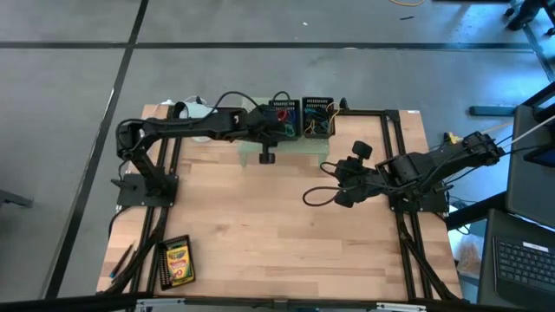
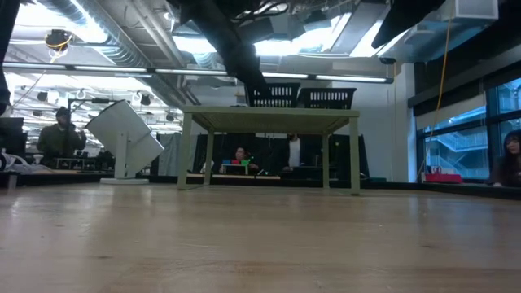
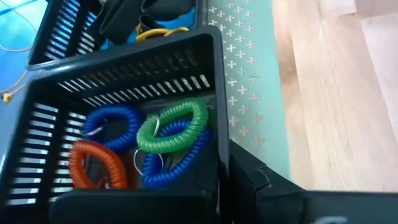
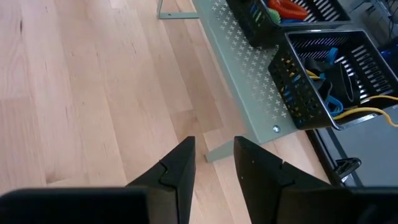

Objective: Pick & Place Office Desk Supplies
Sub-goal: Put the right black bin on the shelf, then put the black bin on the shelf

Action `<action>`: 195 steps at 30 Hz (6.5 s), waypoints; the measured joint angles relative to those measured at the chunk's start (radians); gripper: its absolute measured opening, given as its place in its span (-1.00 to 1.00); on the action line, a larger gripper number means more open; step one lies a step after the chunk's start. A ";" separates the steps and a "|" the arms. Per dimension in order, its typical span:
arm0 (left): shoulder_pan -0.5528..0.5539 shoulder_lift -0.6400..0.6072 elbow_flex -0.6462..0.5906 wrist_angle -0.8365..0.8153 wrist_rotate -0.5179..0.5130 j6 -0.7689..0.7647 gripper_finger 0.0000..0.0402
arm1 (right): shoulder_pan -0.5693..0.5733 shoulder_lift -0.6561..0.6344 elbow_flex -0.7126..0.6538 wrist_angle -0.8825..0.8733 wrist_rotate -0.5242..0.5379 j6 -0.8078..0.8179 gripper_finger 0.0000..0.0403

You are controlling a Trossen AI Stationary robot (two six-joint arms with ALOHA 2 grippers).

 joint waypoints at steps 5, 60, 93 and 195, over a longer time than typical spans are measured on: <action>0.000 0.000 0.002 0.009 -0.001 0.000 -0.75 | 0.000 0.000 0.000 0.000 0.000 -0.003 -0.43; -1.222 -0.064 -0.034 -0.636 0.085 -2.037 -0.32 | 0.000 0.001 0.000 0.003 0.034 -0.047 -0.43; -1.446 0.199 -0.034 -0.516 0.027 -1.758 -0.40 | 0.000 0.001 0.001 0.197 0.026 0.058 -0.43; -0.109 -0.190 -0.034 -0.474 -0.288 0.020 -0.98 | 0.000 0.000 0.001 0.212 -0.064 0.008 -0.43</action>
